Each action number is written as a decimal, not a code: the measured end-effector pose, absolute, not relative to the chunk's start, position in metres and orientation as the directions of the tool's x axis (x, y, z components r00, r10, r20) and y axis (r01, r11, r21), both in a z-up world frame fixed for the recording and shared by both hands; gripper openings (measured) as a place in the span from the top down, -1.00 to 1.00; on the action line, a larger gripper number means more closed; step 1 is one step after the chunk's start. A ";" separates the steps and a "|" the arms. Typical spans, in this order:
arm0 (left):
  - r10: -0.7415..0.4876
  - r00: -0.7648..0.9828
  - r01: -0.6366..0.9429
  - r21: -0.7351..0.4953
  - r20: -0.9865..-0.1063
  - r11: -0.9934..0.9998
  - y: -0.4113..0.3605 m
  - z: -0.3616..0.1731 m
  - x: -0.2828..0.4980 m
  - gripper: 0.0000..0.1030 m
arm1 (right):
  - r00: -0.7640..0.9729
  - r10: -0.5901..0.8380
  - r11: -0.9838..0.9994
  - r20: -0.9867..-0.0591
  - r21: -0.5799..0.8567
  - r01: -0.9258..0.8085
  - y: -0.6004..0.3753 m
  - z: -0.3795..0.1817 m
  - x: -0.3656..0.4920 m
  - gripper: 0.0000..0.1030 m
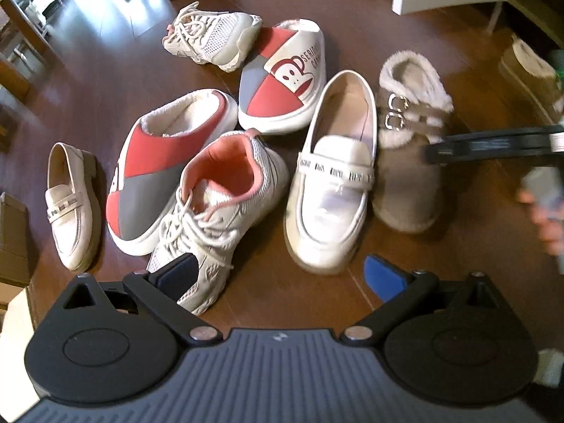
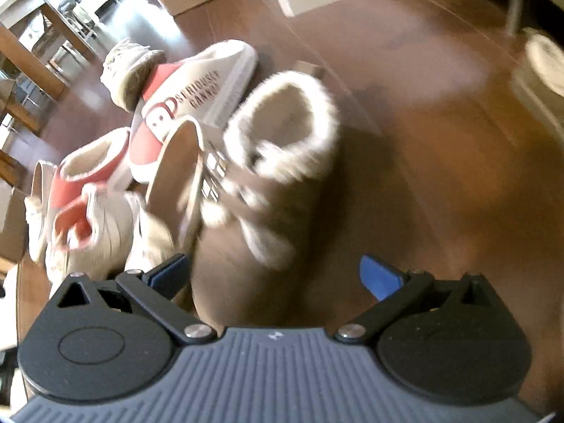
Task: Organize scattered shoes
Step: 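Grasp the second brown buckle shoe with the right gripper and lift it, then place the second buckle shoe beside the first while the left gripper holds a fleece shoe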
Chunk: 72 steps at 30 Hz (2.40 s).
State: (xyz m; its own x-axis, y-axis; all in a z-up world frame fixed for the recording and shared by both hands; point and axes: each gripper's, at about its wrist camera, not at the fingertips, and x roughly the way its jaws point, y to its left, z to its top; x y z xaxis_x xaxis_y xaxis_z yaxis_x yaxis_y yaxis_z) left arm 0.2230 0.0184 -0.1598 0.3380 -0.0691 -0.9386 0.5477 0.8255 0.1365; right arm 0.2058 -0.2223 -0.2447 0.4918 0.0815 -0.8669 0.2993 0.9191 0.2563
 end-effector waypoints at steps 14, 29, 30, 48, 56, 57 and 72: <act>-0.126 0.125 0.630 -0.019 -0.984 0.776 -0.104 -0.181 0.257 -0.96 | 0.514 0.067 0.988 -0.855 0.128 0.085 -0.315 -0.219 0.114 -0.97; -0.152 -0.117 0.372 -0.185 -0.981 0.910 -0.233 -0.278 0.319 0.36 | 0.527 0.107 0.943 -0.843 0.254 0.216 -0.274 -0.223 0.046 -0.98; -0.154 -0.109 0.382 -0.184 -0.982 0.905 -0.232 -0.278 0.319 0.45 | 0.526 0.089 0.945 -0.846 0.238 0.222 -0.270 -0.228 0.055 -0.98; -0.095 -0.150 0.372 -0.146 -0.984 0.917 -0.206 -0.273 0.300 0.71 | 0.488 0.010 0.997 -0.873 0.049 0.067 -0.298 -0.249 0.064 -0.83; -0.177 -0.123 0.451 -0.215 -0.976 0.867 -0.264 -0.261 0.299 0.71 | 0.482 -0.047 0.998 -0.875 -0.017 0.066 -0.329 -0.261 0.065 -0.36; -0.197 -0.113 0.463 -0.227 -0.974 0.857 -0.278 -0.259 0.299 0.71 | 0.481 -0.061 0.997 -0.875 -0.026 0.078 -0.339 -0.260 0.066 -0.36; -0.347 -0.080 0.458 -0.343 -0.935 0.820 -0.361 -0.248 0.307 0.02 | 0.437 -0.190 0.970 -0.879 -0.101 0.220 -0.459 -0.260 0.058 -0.66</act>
